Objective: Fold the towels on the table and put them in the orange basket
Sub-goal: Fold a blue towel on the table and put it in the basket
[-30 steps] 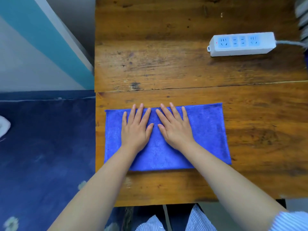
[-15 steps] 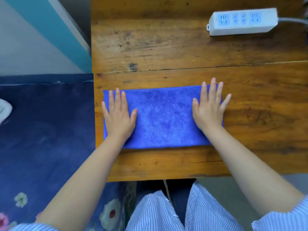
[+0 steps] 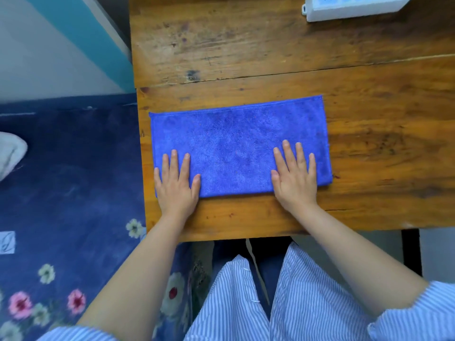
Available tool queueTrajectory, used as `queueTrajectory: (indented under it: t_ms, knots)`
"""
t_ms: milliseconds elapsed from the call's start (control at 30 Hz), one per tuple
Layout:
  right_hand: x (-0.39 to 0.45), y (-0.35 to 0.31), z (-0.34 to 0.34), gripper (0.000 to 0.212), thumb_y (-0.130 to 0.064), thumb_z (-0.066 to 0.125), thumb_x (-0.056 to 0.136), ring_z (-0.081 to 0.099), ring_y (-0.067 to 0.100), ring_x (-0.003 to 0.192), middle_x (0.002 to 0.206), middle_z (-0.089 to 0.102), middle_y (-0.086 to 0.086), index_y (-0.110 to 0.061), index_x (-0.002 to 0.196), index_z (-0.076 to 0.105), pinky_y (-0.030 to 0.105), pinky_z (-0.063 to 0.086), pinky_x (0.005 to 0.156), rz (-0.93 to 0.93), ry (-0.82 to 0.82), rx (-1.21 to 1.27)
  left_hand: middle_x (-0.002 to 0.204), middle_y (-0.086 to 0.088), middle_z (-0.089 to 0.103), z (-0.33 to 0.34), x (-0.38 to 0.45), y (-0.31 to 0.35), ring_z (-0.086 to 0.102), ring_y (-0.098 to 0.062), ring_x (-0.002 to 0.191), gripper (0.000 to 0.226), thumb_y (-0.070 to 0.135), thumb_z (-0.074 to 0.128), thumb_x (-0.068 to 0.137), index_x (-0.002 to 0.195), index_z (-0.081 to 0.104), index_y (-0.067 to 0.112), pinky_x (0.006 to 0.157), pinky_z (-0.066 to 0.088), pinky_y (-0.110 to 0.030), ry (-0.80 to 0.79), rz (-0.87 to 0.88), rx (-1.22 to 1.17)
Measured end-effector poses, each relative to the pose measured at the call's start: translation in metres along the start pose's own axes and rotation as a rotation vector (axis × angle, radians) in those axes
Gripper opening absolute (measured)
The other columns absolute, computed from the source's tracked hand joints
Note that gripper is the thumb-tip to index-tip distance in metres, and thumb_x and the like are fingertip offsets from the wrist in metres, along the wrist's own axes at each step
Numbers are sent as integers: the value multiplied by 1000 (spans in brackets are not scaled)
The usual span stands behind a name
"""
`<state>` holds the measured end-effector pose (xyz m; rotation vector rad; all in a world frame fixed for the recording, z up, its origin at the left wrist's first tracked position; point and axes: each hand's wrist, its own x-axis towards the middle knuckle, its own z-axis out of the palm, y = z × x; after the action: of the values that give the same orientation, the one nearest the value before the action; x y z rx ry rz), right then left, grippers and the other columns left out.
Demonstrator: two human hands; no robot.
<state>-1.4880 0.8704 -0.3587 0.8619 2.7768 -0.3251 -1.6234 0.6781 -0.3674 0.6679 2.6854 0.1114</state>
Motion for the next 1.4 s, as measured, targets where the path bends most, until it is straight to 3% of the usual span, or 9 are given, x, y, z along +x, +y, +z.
queueTrajectory:
  t_ms: [200, 333, 433, 533, 667, 800, 1033, 1167, 1400]
  knots:
    - [-20, 42, -2, 61, -32, 25, 87, 7, 33, 143, 154, 13, 12, -10, 143, 24, 45, 5, 115, 217, -50, 137, 157, -7, 9, -1, 1, -3, 4, -25, 145, 56, 37, 38, 96, 146, 22, 19, 115, 1, -42, -38, 8, 30]
    - [-31, 54, -5, 57, -30, 23, 93, 2, 29, 144, 155, 4, 14, -8, 145, 15, 41, -1, 115, 316, -66, 194, 157, -10, 9, -8, 1, -2, 3, -26, 145, 57, 38, 38, 95, 146, 22, 16, 115, 4, -45, -57, 24, 44]
    - [-28, 50, -11, 53, -21, 39, 95, 14, 28, 142, 153, 18, 14, -4, 143, 24, 42, 6, 113, 416, -6, 214, 156, -13, 11, -15, 4, 7, 5, -28, 145, 57, 36, 43, 95, 145, 26, 14, 114, 7, -48, -39, 74, 46]
    - [-23, 37, -19, 47, -24, 50, 89, 39, 32, 119, 130, 45, 18, -4, 131, 42, 41, 18, 96, 555, 56, 179, 155, -14, 11, -21, 13, 25, 7, -29, 145, 57, 31, 46, 94, 144, 28, 12, 114, 10, -46, -31, 189, 54]
    - [-20, 29, -22, 34, -27, 52, 90, 48, 33, 109, 116, 51, 18, -4, 115, 51, 39, 25, 91, 694, -4, 224, 154, -14, 18, -30, 40, 69, 14, -27, 143, 54, 24, 45, 94, 143, 30, 8, 113, 17, -40, -44, 372, 74]
    - [-12, 28, -28, 34, -23, 53, 90, 49, 36, 112, 120, 50, 19, 0, 116, 49, 40, 36, 93, 773, -30, 392, 137, -14, 46, -43, 74, 124, 40, -29, 126, 39, 13, 45, 91, 129, 47, 1, 98, 35, -38, -56, 562, 37]
    - [-12, 34, -31, 42, -8, 60, 86, 48, 31, 113, 127, 44, 18, 0, 124, 47, 22, 29, 86, 814, 47, 743, 130, -14, 49, -53, 121, 204, 44, -31, 119, 42, 21, 48, 92, 131, 43, 5, 92, 40, -35, -244, 562, 111]
    - [-9, 49, -33, 54, -11, 66, 82, 51, 28, 115, 124, 55, 14, -5, 131, 44, 28, 38, 94, 842, 11, 867, 130, -11, 50, -58, 133, 238, 49, -28, 116, 50, 24, 58, 88, 135, 43, 12, 91, 41, -30, -386, 555, 77]
    - [-5, 72, -36, 34, -9, 69, 76, 60, 26, 104, 111, 66, 13, -4, 110, 62, 26, 45, 83, 800, -34, 980, 89, -3, 52, -64, 141, 279, 46, -16, 73, 29, 6, 59, 82, 110, 64, 13, 55, 34, -17, -659, 467, -50]
